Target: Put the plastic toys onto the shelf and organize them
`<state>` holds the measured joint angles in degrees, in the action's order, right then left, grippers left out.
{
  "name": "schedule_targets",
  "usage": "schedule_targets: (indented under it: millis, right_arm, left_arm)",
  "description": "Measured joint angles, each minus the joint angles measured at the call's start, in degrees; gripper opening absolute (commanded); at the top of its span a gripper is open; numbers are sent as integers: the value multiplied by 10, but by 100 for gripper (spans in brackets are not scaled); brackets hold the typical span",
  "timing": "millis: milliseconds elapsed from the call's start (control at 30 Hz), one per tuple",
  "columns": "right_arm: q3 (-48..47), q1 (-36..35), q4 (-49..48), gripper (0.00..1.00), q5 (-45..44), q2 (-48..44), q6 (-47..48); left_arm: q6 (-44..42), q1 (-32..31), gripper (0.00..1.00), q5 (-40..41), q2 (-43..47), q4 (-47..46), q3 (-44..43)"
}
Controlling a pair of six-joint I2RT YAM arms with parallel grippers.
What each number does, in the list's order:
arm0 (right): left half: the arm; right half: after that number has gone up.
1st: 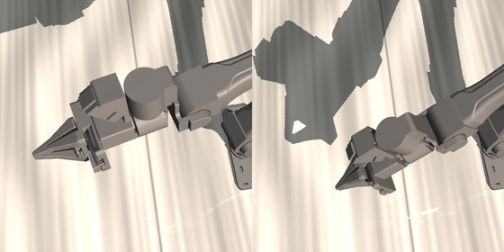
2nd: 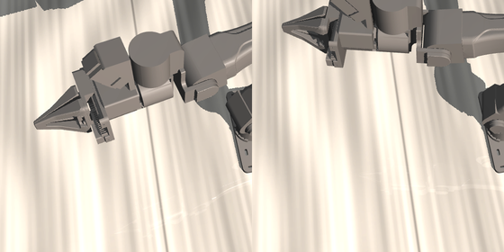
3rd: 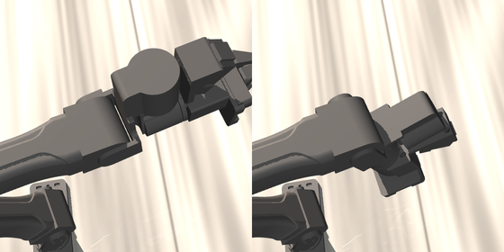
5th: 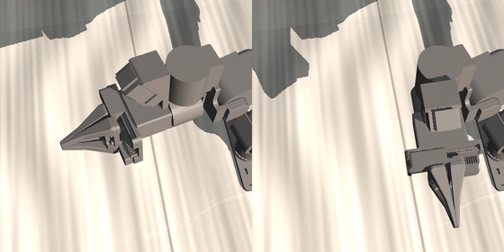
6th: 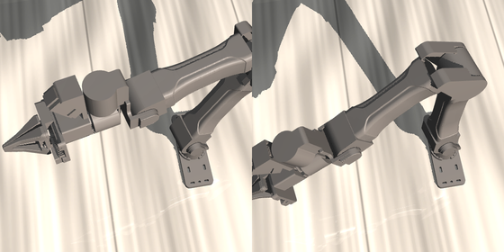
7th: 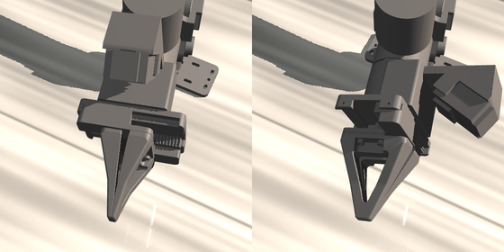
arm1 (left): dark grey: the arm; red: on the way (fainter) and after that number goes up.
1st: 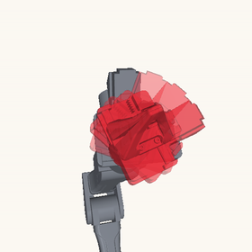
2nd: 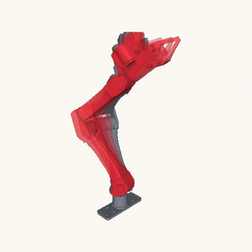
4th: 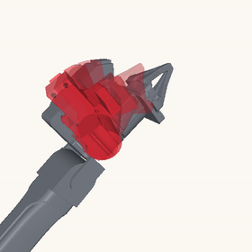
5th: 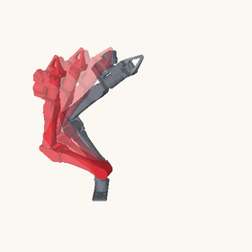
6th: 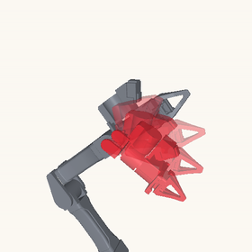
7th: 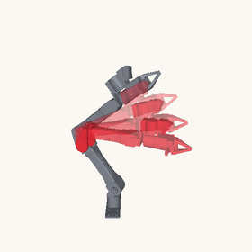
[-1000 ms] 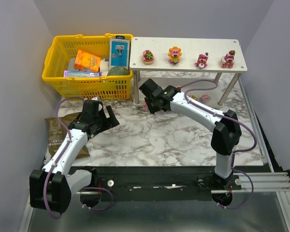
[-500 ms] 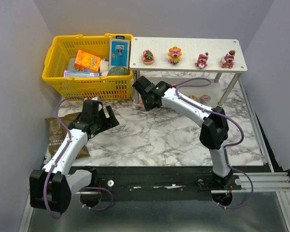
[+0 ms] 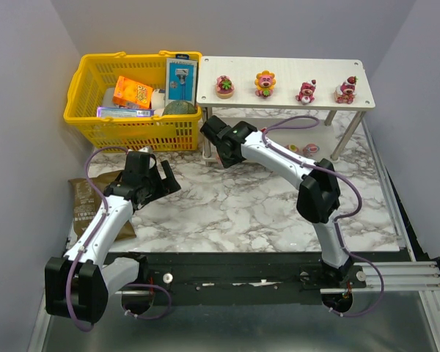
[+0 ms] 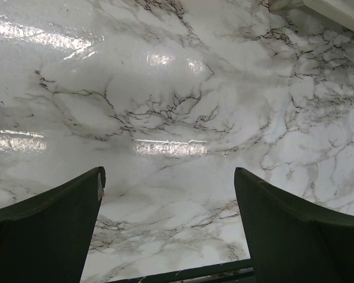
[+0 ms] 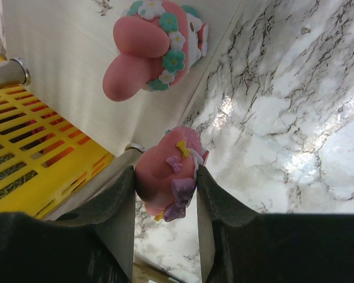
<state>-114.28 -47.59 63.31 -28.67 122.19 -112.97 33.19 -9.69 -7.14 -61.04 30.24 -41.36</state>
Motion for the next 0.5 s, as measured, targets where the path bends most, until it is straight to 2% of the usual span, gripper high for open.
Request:
schedule_targets:
  millis: [500]
  right_arm:
    - [0,7,-34,1,-9,10,0]
  left_arm:
    - [0,0,99,0,-5,4,0]
